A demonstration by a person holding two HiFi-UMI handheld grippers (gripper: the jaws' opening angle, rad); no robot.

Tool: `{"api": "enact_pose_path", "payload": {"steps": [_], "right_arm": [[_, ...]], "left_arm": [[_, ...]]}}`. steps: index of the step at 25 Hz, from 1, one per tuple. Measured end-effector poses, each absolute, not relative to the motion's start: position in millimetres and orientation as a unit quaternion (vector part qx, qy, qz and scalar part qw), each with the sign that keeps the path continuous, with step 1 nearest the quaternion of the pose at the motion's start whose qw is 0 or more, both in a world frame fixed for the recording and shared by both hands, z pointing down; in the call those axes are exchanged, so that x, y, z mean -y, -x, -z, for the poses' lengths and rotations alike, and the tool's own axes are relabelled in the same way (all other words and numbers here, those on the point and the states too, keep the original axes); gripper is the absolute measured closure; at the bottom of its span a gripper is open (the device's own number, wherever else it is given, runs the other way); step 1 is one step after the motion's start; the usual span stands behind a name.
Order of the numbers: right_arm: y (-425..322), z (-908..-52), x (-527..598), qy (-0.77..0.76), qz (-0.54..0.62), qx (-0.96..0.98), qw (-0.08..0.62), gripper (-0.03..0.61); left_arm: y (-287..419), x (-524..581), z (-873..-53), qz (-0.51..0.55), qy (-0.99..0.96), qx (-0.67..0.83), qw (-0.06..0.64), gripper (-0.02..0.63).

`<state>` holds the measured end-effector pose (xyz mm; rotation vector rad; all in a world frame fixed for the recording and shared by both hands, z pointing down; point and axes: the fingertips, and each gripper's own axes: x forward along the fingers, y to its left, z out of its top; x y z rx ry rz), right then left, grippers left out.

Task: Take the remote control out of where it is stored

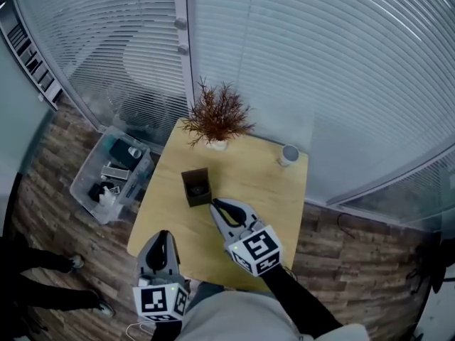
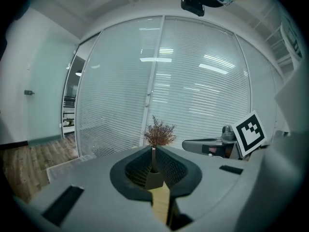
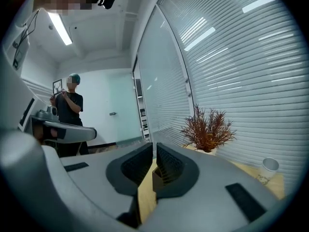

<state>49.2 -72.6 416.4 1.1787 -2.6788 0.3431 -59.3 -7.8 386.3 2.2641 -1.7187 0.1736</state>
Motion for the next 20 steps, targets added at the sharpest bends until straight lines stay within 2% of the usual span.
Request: {"api": "enact_pose_path", "payload": {"steps": [12, 14, 20], "right_arm": [[-30, -440, 87, -0.362, -0.105, 0.917, 0.13, 0.568], [-27, -443, 89, -0.359, -0.102, 0.918, 0.135, 0.526], [-24, -452, 95, -0.357, -0.098, 0.917, 0.146, 0.492]], "left_arm": [[69, 16, -390, -0.062, -0.777, 0.607, 0.152, 0.586], [72, 16, -392, -0.064, -0.775, 0.61, 0.153, 0.586], [74, 17, -394, -0.064, -0.772, 0.612, 0.156, 0.586]]}}
